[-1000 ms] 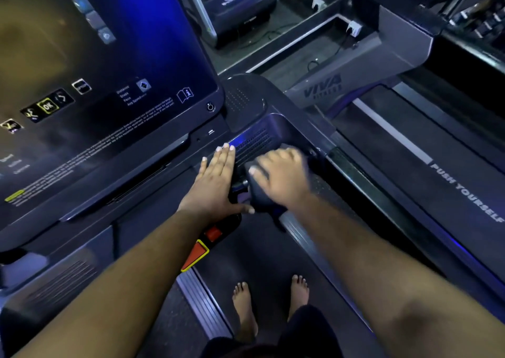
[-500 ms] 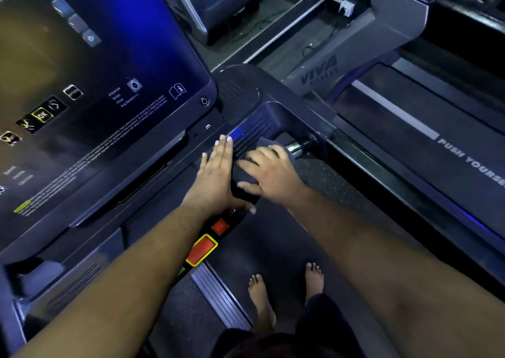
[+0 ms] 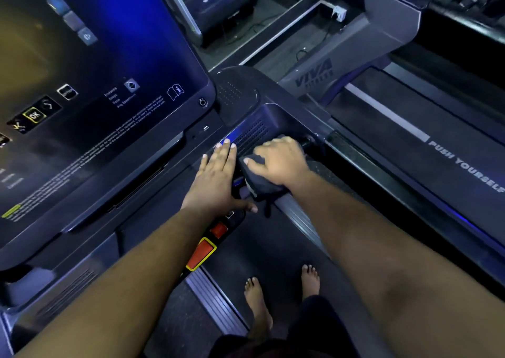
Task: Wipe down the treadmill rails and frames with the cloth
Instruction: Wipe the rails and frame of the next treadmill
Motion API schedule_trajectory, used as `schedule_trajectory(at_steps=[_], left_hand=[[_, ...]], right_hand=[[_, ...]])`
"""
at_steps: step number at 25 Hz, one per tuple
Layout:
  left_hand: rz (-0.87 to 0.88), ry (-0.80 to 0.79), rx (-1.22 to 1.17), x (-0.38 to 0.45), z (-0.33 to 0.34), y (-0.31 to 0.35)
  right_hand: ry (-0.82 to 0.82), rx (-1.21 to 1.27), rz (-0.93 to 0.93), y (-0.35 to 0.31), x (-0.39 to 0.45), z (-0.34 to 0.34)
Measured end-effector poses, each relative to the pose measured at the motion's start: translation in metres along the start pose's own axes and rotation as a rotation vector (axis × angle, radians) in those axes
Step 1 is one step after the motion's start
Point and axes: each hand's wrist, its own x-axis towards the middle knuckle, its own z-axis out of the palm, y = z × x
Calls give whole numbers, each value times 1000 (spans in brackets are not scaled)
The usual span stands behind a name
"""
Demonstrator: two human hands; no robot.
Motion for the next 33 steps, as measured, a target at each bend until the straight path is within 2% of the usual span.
schedule_trajectory(at_steps=[2, 3, 4, 6, 8, 11, 13, 15, 18, 19, 21, 22, 25, 27, 28, 30, 32, 33], left_hand=[[-10, -7, -4, -2, 2, 0], [-20, -14, -8, -3, 3, 0], [-24, -15, -15, -2, 3, 0], [-23, -1, -28, -1, 2, -1], [-8, -10, -35, -1, 2, -2], [20, -19, -28, -1, 1, -3], [30, -18, -48, -3, 1, -3], [42, -30, -77, -4, 1, -5], [62, -60, -98, -1, 0, -9], [65, -57, -93, 0, -1, -8], [69, -49, -82, 1, -2, -8], [71, -48, -77, 0, -1, -7], [77, -54, -69, -1, 1, -7], [70, -45, -64, 3, 1, -7], [71, -45, -61, 2, 0, -7], [84, -38, -60, 2, 1, -8], [87, -43, -67, 0, 2, -9], [91, -40, -74, 0, 2, -10]], right_hand=[[-12, 15, 70, 1, 6, 0], [60, 50, 178, -4, -2, 7], [164, 152, 337, -15, -15, 18], [279, 504, 640, -54, -31, 33], [308, 846, 814, -84, -22, 36], [522, 1086, 1095, -70, 2, 27], [646, 1338, 1298, -56, 7, 29], [700, 1485, 1375, -63, 4, 37], [626, 1451, 1309, -80, 0, 42], [569, 1342, 1276, -77, 0, 38], [398, 961, 1206, -68, 4, 25], [316, 763, 1112, -68, 0, 21], [208, 323, 481, -69, -38, 33], [196, 201, 217, -37, -42, 30], [163, 148, 197, -18, -32, 24], [56, 87, 287, 5, -7, 7], [34, 58, 305, -6, -7, 8], [50, 55, 245, -14, -18, 16]])
